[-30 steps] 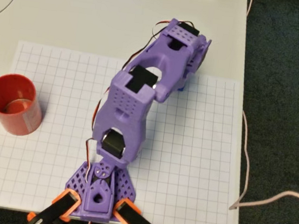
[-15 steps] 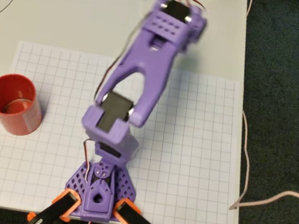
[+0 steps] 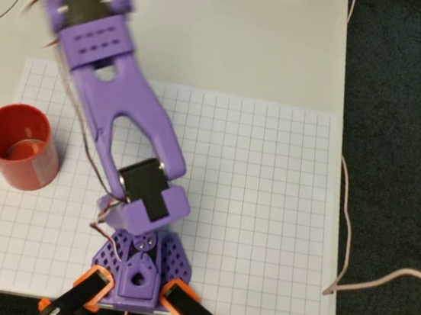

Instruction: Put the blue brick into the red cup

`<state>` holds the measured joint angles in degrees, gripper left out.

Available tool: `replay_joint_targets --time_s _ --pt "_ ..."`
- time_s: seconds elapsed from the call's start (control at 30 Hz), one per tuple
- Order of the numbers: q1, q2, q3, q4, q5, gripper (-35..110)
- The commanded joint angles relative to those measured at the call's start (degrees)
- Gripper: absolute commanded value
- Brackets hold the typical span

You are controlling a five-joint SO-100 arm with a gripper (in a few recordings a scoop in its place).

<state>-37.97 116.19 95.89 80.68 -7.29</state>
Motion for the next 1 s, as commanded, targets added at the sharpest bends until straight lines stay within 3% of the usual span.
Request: replay_joint_targets --time_s 0.0,0.23,0.57,0.97 --pt "-12.9 4.8 -3.0 2.1 2.4 0" --pt "-23.2 9.3 2.9 4.7 3.0 0" --pt "-20.8 17.1 16.0 7.6 1.1 0" --pt "-24.5 11.4 11.5 7.2 9.8 0"
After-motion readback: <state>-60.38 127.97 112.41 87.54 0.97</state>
